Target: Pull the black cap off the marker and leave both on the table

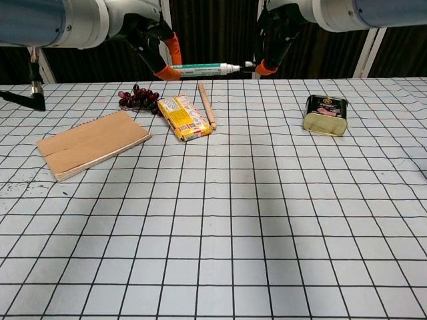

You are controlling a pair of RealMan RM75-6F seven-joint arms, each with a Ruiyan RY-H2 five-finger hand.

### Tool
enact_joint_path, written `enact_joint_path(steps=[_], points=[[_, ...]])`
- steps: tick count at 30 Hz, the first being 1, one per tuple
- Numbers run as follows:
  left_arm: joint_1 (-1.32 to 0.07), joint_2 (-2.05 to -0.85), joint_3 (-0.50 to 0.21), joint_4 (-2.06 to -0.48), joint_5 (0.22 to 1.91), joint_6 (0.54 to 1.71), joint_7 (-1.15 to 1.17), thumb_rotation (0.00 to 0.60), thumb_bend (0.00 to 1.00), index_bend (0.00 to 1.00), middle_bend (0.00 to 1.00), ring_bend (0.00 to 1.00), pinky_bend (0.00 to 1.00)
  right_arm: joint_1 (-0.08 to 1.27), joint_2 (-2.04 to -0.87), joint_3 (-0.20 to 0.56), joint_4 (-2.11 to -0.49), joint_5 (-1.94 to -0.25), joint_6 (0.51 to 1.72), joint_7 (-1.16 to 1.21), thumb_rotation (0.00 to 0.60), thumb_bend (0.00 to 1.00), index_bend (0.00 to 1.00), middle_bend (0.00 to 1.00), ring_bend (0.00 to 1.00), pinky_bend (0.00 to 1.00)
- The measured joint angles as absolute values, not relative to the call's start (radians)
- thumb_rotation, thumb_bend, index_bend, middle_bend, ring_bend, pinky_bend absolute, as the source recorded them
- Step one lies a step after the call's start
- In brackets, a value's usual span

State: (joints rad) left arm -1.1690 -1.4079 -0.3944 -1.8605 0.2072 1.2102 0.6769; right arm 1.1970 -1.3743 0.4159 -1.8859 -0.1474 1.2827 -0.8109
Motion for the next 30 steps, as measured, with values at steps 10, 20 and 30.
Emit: enact_joint_path(steps=[10,20,30], points=[[-1.081,-1.361,-0.342,-1.888,0.270,1.183,0.601,0.600,0.64,0.74,0.11,0.00,0.00,1.157,-1.371,0.384,-1.866,-0.147,1.243,-0.776,0.600,0.48,0.74,0.00,0.03,0.00],[-0.988,-1.396,-0.244,-1.761,0.350,1.110,0.502,0.600,0.64,0.73,0.10,0.00,0.00,1.095,-1.478,0.354,-1.683,-0.214,1.108,-0.602,0.600,0.48,0.71,0.00,0.02,0.00],[-0.936,-1.483,-0.212,-1.582,0.433,0.972,0.388,0.600,0.63,0.65,0.05,0.00,0.00,1.063,-1.629,0.334,-1.485,-0.271,1.043,-0.511,0.600,0.45,0.64,0.00,0.00,0.00]])
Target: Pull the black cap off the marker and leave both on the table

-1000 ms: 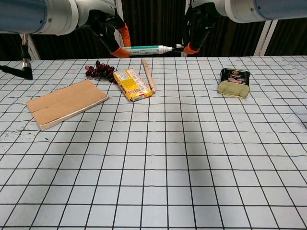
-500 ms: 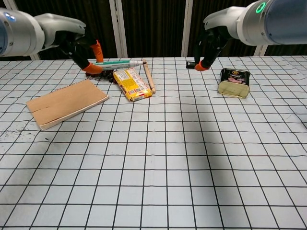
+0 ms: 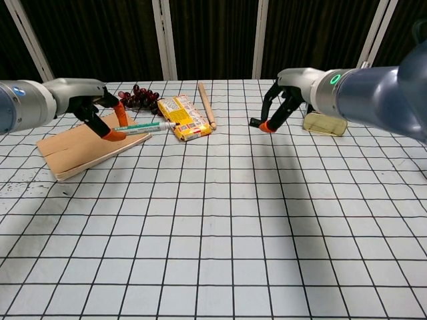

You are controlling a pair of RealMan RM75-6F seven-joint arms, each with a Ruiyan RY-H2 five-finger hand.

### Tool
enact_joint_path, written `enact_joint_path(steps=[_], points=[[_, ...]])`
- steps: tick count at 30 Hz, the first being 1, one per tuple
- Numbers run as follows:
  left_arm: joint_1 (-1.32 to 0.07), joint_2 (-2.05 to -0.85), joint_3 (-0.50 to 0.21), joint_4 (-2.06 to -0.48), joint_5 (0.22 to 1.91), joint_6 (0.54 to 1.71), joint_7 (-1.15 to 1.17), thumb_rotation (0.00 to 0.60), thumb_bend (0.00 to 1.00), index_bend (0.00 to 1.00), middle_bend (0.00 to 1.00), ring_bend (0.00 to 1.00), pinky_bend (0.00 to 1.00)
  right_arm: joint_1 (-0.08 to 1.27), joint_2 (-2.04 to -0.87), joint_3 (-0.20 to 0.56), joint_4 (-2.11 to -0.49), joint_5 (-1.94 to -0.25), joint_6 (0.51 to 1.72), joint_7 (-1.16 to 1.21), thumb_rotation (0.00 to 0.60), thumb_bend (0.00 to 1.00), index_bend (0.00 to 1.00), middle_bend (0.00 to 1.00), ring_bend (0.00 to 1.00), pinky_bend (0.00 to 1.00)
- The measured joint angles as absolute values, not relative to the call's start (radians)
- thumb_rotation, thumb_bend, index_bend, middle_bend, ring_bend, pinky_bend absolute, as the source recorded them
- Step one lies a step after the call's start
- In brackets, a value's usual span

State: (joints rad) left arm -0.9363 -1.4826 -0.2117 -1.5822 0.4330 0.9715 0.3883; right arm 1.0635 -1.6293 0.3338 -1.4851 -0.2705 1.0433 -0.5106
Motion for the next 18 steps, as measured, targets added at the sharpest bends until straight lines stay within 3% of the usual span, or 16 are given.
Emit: enact_joint_path(steps=[3,6,8,11,13,18], points=[[-0.930,-1.501,-0.207,-1.539,0.436,0.923,0.368,0.600,0.63,0.63,0.05,0.00,0.00,1.061,-1.655,0.329,-1.451,-0.248,1.021,-0.516,0.600,0.44,0.64,0.00,0.00,0.00],[-0.924,-1.520,-0.204,-1.502,0.437,0.893,0.350,0.600,0.63,0.59,0.04,0.00,0.00,1.056,-1.677,0.326,-1.421,-0.246,1.004,-0.512,0.600,0.36,0.59,0.00,0.00,0.00],[-0.919,-1.530,-0.202,-1.484,0.439,0.877,0.339,0.600,0.63,0.54,0.04,0.00,0.00,1.051,-1.691,0.321,-1.401,-0.248,0.992,-0.510,0.600,0.25,0.50,0.00,0.00,0.00],[-0.913,-1.536,-0.201,-1.469,0.447,0.858,0.325,0.600,0.60,0.39,0.01,0.00,0.00,1.047,-1.698,0.311,-1.388,-0.245,0.981,-0.523,0.600,0.09,0.31,0.00,0.00,0.00],[-0.908,-1.533,-0.202,-1.472,0.462,0.854,0.316,0.600,0.54,0.28,0.00,0.00,0.00,1.048,-1.696,0.306,-1.391,-0.236,0.981,-0.543,0.600,0.04,0.21,0.00,0.00,0.00],[-0.891,-1.487,-0.208,-1.539,0.512,0.862,0.298,0.600,0.44,0.19,0.00,0.00,0.00,1.051,-1.672,0.307,-1.438,-0.217,1.028,-0.595,0.600,0.00,0.07,0.00,0.00,0.00]])
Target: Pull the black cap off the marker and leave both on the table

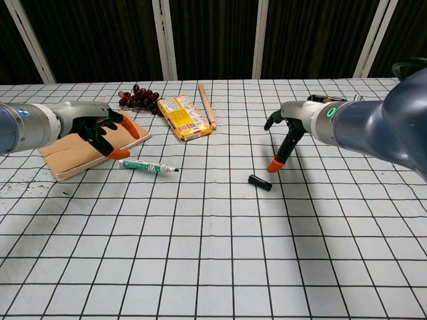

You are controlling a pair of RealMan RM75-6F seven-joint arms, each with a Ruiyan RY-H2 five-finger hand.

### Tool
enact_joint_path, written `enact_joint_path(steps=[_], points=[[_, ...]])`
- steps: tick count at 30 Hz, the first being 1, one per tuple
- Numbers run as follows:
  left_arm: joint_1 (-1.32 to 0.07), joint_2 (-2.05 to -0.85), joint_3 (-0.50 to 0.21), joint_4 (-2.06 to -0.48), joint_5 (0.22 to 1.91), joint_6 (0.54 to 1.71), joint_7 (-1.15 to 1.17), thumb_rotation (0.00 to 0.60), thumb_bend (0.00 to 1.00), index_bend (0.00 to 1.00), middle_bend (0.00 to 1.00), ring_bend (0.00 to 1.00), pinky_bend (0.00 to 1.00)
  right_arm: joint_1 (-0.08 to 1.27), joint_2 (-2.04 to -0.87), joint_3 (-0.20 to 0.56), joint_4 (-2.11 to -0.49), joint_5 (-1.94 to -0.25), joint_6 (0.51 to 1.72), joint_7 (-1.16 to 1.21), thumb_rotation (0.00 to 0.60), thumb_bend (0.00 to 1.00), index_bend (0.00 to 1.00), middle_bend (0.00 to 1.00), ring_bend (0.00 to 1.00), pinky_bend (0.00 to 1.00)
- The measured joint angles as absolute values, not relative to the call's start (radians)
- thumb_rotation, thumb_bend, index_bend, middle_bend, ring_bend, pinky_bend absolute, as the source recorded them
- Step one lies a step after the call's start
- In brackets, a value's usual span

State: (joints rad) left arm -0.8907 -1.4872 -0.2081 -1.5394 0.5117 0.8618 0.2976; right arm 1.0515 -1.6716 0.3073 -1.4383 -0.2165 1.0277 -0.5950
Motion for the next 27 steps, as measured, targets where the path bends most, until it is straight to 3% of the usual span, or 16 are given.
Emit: enact_joint_path(steps=[9,16,22,27], points=[[-0.815,-1.252,-0.214,-1.843,0.606,0.998,0.302,0.600,0.41,0.26,0.00,0.00,0.00,1.019,-1.566,0.328,-1.623,-0.269,1.172,-0.614,0.600,0.00,0.06,0.00,0.00,0.00],[-0.649,-0.945,-0.182,-2.111,0.719,1.189,0.288,0.600,0.41,0.27,0.00,0.00,0.00,0.926,-1.490,0.314,-1.676,-0.522,1.292,-0.512,0.600,0.00,0.06,0.00,0.00,0.00],[-0.472,-0.762,-0.130,-2.183,0.904,1.258,0.150,0.600,0.41,0.29,0.00,0.00,0.00,0.790,-1.345,0.280,-1.782,-0.649,1.377,-0.426,0.600,0.00,0.06,0.00,0.00,0.00],[-0.350,-0.705,-0.077,-2.168,1.071,1.296,0.009,0.600,0.41,0.29,0.00,0.00,0.00,0.648,-1.215,0.208,-1.911,-0.747,1.433,-0.357,0.600,0.00,0.06,0.00,0.00,0.00]])
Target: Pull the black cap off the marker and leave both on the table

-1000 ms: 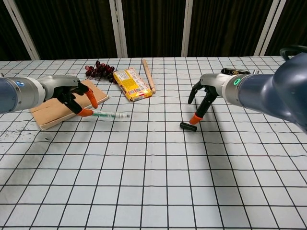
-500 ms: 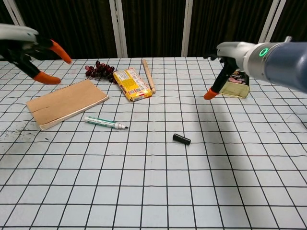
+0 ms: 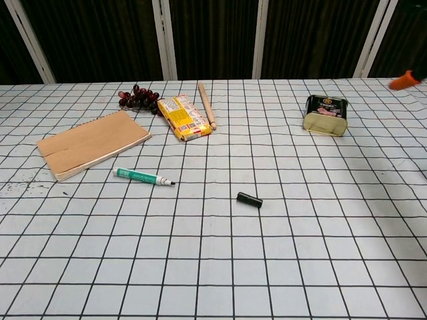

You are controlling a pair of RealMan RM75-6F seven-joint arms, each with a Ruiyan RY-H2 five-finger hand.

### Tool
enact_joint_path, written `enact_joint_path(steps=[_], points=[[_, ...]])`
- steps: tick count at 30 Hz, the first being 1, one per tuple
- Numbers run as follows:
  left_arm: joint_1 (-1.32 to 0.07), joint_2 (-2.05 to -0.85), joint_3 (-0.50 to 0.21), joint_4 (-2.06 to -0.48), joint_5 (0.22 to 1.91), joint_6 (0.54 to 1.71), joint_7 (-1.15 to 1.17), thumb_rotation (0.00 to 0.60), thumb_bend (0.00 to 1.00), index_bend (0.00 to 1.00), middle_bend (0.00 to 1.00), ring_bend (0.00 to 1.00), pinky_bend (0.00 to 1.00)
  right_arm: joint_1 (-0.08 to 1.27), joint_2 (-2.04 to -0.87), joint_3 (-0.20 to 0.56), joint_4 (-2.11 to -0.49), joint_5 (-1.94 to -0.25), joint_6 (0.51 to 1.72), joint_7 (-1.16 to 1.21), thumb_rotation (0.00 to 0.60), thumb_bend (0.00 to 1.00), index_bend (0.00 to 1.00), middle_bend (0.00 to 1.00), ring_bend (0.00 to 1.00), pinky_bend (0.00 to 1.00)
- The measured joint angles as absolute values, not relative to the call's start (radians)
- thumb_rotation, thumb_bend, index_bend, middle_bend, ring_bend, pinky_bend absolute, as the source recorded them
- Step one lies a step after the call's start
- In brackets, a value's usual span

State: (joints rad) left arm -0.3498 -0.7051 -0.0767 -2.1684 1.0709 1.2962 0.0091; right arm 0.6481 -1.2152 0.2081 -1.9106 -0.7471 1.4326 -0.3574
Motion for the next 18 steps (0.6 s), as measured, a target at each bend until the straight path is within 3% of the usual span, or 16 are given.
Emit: enact_joint_path(steps=[8,14,18], points=[[-0.193,-0.714,0.021,-1.989,1.331,1.388,-0.157,0.600,0.42,0.30,0.00,0.00,0.00,0.429,-1.020,0.016,-2.024,-1.041,1.511,-0.237,0.600,0.00,0.06,0.00,0.00,0.00],[-0.090,-0.774,0.082,-1.856,1.459,1.479,-0.227,0.600,0.42,0.30,0.00,0.00,0.00,0.267,-0.914,-0.117,-1.990,-1.254,1.577,-0.144,0.600,0.00,0.06,0.00,0.00,0.00],[-0.044,-0.802,0.110,-1.814,1.504,1.519,-0.249,0.600,0.42,0.31,0.00,0.00,0.00,0.211,-0.884,-0.154,-1.945,-1.306,1.595,-0.067,0.600,0.00,0.07,0.00,0.00,0.00]])
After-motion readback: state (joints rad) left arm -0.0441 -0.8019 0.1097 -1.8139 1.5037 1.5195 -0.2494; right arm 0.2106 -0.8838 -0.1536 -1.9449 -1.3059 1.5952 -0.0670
